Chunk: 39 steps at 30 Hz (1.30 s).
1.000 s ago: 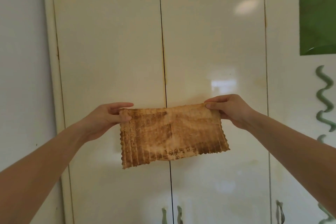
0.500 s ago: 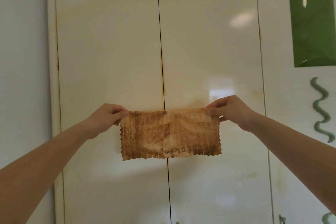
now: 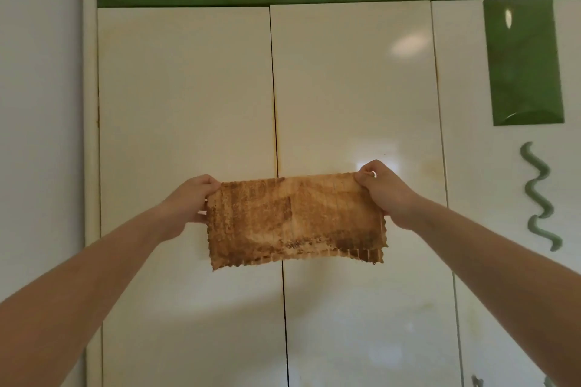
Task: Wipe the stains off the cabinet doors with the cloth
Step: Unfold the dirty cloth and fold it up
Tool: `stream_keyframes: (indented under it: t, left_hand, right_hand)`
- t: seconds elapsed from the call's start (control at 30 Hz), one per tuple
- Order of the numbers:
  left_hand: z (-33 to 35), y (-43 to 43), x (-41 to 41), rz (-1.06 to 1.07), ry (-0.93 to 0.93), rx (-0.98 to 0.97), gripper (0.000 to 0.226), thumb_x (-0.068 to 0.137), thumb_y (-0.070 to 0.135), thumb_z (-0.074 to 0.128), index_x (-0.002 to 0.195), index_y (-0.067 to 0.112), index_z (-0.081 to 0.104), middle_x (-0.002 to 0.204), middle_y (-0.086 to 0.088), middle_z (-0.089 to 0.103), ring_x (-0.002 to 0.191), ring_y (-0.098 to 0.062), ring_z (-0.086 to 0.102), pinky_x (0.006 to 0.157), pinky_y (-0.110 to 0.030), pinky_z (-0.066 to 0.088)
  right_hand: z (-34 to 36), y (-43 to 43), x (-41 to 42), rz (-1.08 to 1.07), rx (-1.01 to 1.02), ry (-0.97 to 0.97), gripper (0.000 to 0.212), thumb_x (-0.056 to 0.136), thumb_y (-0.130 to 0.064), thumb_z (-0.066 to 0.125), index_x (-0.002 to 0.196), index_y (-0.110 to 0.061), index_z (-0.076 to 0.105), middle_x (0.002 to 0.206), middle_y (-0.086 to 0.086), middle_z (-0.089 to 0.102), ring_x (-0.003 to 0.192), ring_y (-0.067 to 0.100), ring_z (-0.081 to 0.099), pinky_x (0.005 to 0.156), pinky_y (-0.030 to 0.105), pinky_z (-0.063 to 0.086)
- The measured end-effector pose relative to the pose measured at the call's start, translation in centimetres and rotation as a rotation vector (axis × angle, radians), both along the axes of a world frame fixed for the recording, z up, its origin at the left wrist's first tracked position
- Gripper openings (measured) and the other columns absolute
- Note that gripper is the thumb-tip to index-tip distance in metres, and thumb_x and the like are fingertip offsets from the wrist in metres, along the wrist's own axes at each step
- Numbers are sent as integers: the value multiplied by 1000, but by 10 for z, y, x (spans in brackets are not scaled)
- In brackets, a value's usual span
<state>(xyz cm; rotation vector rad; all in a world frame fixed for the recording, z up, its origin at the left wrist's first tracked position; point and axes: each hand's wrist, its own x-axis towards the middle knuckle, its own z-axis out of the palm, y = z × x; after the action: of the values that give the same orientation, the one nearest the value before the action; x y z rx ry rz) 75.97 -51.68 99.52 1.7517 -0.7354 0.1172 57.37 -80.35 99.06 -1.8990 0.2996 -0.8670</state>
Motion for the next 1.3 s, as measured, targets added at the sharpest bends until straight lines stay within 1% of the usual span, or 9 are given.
stream_keyframes:
  t: [0.27,0.4,0.53,0.63,0.8,0.9,1.1,1.2,1.3]
  left_hand:
    - [-9,-16,-8,230,-272,-209,30,106,28,41,98,12,65,95,-1,63,88,-18,58,77,-34,42]
    - [-15,-17,-5,217,-243,-155,32,106,31,43,98,12,67,96,-4,66,90,-23,61,81,-41,48]
    - [-17,-32,-8,274,-128,22,34,103,26,45,87,2,63,91,-9,67,83,-28,63,77,-40,51]
    - [-8,-47,-19,185,-77,89,22,98,20,49,81,13,60,82,-11,56,74,-25,55,65,-36,43]
    - [0,-85,-57,76,-76,224,31,95,16,54,87,-8,71,82,-17,64,75,-29,65,68,-35,52]
    - [1,-97,-79,30,-66,260,27,100,22,53,81,7,64,74,-8,58,67,-22,56,60,-27,43]
    - [4,-87,-95,-174,16,307,39,94,47,53,101,14,74,96,-1,76,84,-21,69,71,-32,53]
    - [6,-78,-94,-207,-50,365,23,91,38,62,93,17,68,83,5,71,75,-14,66,68,-29,52]
    - [9,-67,-86,-222,-88,323,19,95,34,66,103,17,69,89,4,73,81,-14,69,71,-29,55]
  right_hand:
    - [-6,12,-6,-139,-170,-346,15,106,-36,50,104,-23,56,83,3,63,67,19,55,60,31,47]
    - [-14,3,-3,-132,-103,-199,16,105,-35,54,104,-20,58,93,4,64,73,19,60,60,30,49]
    - [-19,2,5,-191,-30,21,20,103,-25,59,110,-7,65,113,13,67,86,22,62,75,36,55]
    - [-12,17,4,-170,-46,70,28,102,-17,59,108,8,71,110,24,71,83,30,69,85,44,59]
    - [-1,56,13,7,-14,112,17,99,-14,61,94,2,65,69,13,57,50,21,54,44,27,42]
    - [3,68,18,85,31,114,23,100,-17,61,98,6,65,74,14,61,48,25,63,47,30,58]
    - [12,75,4,345,163,168,44,109,-33,45,124,7,55,67,17,70,57,30,73,57,33,63]
    - [16,75,-5,477,103,234,44,110,-33,44,123,7,57,90,20,71,72,35,76,65,37,64]
    - [14,63,-3,359,-109,156,27,105,-19,50,121,-3,64,105,18,74,80,29,76,69,37,64]
